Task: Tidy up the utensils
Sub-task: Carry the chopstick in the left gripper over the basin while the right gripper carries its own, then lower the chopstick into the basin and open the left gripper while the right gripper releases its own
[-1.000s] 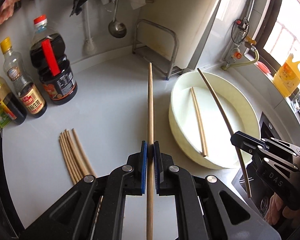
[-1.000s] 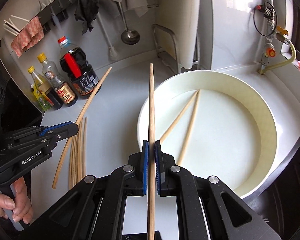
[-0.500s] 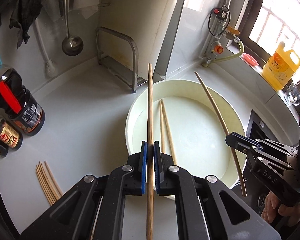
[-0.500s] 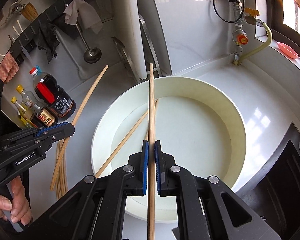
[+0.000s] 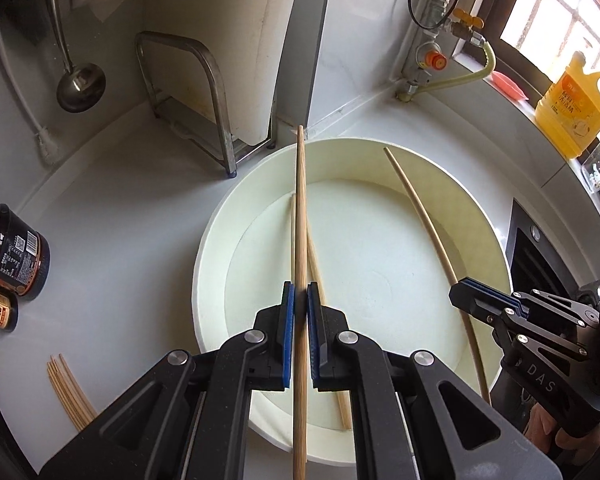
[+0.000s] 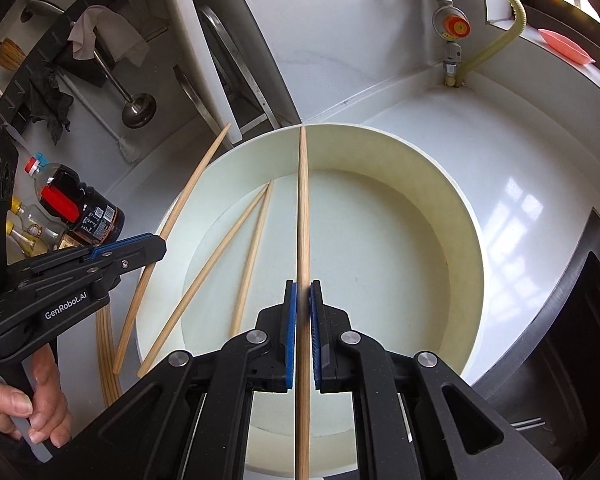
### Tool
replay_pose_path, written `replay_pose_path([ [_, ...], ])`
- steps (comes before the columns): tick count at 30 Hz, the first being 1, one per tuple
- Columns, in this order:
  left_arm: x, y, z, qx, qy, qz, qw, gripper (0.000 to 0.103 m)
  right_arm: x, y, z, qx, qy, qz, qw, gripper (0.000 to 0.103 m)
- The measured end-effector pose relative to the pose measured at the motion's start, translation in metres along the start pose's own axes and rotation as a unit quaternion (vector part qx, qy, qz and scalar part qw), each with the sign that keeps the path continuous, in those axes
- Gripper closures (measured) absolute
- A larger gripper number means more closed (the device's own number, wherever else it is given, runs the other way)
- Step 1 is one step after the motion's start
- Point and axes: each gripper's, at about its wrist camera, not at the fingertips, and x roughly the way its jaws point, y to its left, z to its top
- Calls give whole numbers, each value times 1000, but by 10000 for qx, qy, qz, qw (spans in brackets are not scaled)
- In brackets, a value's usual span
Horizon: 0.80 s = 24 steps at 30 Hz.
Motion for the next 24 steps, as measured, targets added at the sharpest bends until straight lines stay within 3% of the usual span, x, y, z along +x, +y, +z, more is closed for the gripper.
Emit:
replay_pose_path([
  [5, 10, 2, 0, 0, 179, 236, 9996, 95, 5, -4, 3, 39, 42, 22, 10000, 96],
  [6, 10, 3, 1, -31, 194, 315, 9993, 91, 5, -4, 4, 43, 42, 16, 10000, 96],
  [8, 6, 6, 1, -90, 143, 385, 9991, 74, 2, -4, 4, 63, -29, -75, 9999, 89],
  [10, -2, 10, 1, -154, -12, 485, 9987, 31, 0, -6, 4, 90, -75, -103, 9999, 86],
  [11, -8, 11, 0, -188, -130, 509, 9984, 27, -1, -7, 4, 109, -86, -104, 9998, 85],
  [24, -41, 27, -20, -482, -307, 614, 9965, 23, -19, 1, -10, 5, -104, -132, 9999, 80],
])
